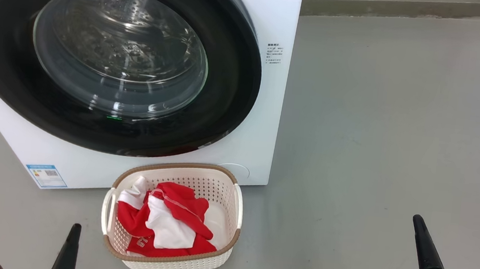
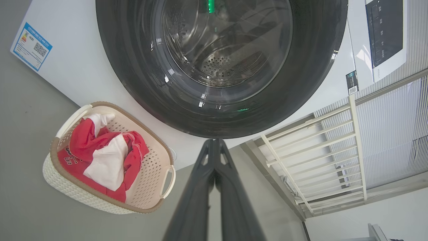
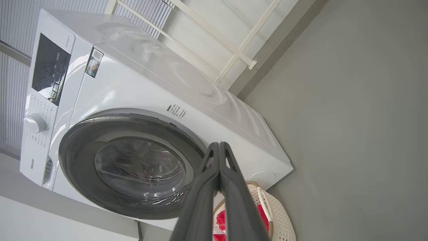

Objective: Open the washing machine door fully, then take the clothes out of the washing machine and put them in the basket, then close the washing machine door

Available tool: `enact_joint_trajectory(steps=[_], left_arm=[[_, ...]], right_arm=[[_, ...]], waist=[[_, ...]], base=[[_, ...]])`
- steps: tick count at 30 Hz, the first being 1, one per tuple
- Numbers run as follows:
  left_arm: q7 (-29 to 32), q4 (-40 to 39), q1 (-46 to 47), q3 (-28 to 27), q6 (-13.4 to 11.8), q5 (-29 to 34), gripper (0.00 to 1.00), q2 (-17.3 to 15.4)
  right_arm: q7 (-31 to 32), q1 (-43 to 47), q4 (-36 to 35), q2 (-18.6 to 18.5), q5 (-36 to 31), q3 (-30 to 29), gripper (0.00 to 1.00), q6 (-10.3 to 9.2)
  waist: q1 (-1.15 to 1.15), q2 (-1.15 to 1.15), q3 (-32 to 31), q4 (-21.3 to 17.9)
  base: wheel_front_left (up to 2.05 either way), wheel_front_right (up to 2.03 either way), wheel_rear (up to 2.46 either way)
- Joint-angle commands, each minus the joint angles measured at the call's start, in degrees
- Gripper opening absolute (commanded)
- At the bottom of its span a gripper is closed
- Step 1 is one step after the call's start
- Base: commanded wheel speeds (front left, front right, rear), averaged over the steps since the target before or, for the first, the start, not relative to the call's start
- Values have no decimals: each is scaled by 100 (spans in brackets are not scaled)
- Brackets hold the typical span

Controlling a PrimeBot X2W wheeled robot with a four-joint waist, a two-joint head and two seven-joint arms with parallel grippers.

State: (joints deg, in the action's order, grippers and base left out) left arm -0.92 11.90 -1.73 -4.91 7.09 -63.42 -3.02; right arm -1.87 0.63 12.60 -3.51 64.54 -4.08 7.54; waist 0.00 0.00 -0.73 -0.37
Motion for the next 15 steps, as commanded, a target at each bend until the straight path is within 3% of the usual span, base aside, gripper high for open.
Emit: enact_joint_trajectory(steps=[1, 15], left_arm=[[47, -91, 297, -119, 26, -220, 0, -50], [278, 10, 461, -134, 31, -1100, 0, -29]], right_arm=[[57, -327, -118, -57, 194, 37, 0, -3], [296, -442, -33, -35, 1066, -32, 0, -4]], waist=[[0, 0, 4, 2], [0, 0, 33, 14]], base=[[0, 0, 0], [0, 0, 0]])
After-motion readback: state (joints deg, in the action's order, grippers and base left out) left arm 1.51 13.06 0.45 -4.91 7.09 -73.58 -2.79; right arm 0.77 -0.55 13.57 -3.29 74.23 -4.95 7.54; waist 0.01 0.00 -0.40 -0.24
